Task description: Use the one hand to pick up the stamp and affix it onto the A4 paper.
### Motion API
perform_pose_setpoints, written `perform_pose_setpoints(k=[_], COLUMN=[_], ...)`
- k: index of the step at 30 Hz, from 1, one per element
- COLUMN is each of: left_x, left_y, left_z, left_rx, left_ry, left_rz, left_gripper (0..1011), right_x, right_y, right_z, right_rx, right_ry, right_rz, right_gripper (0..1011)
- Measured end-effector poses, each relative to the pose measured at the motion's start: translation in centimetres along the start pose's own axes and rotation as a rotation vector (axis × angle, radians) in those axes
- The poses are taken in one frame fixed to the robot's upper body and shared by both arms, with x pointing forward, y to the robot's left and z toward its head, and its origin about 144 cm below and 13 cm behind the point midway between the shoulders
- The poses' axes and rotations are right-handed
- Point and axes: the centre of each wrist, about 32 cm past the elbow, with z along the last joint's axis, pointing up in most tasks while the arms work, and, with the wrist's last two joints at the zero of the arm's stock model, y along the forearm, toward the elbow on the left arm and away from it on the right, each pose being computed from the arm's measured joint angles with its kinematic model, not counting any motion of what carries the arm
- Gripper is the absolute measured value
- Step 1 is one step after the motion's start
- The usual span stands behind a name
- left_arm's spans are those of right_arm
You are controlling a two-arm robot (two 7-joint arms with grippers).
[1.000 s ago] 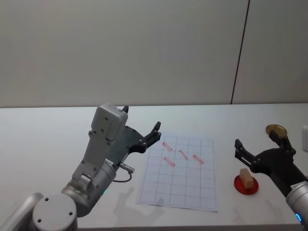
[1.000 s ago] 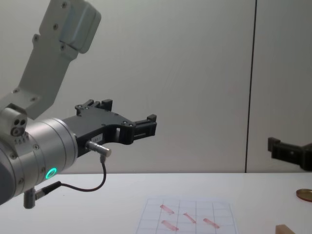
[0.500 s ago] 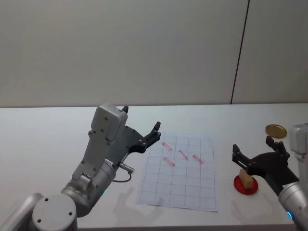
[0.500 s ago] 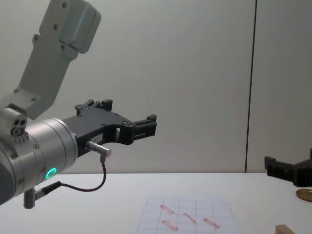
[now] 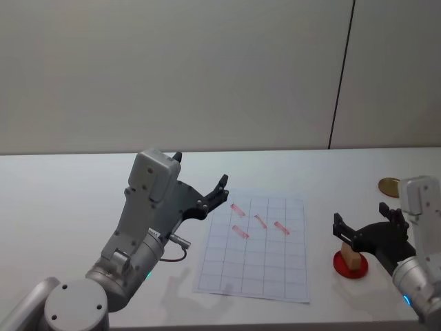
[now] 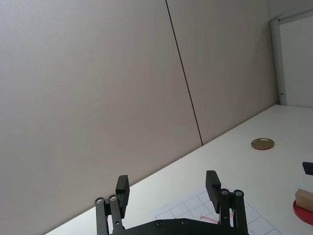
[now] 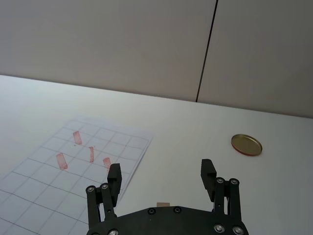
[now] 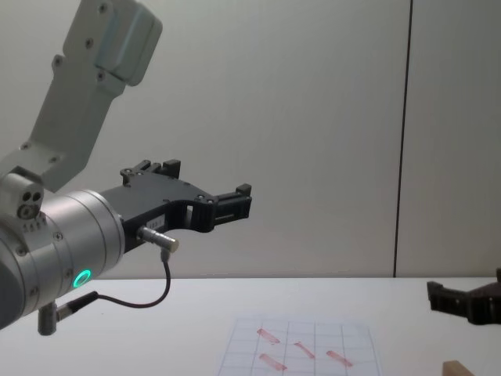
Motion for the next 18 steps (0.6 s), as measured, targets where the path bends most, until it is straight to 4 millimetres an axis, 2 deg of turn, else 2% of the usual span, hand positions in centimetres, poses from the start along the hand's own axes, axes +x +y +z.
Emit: perform_pose_setpoints(k=[18], left_x=[0.0], left_y=[0.0], left_z=[0.0], left_rx=[0.000], left_ry=[0.000], left_rz=[0.000], left_gripper=[993], right_x=[0.8], right_y=[2.4], right_z=[-1.9], right_rx=[-0.108], right_ry=[0.003], right_rz=[-0.027], right_gripper=[1001])
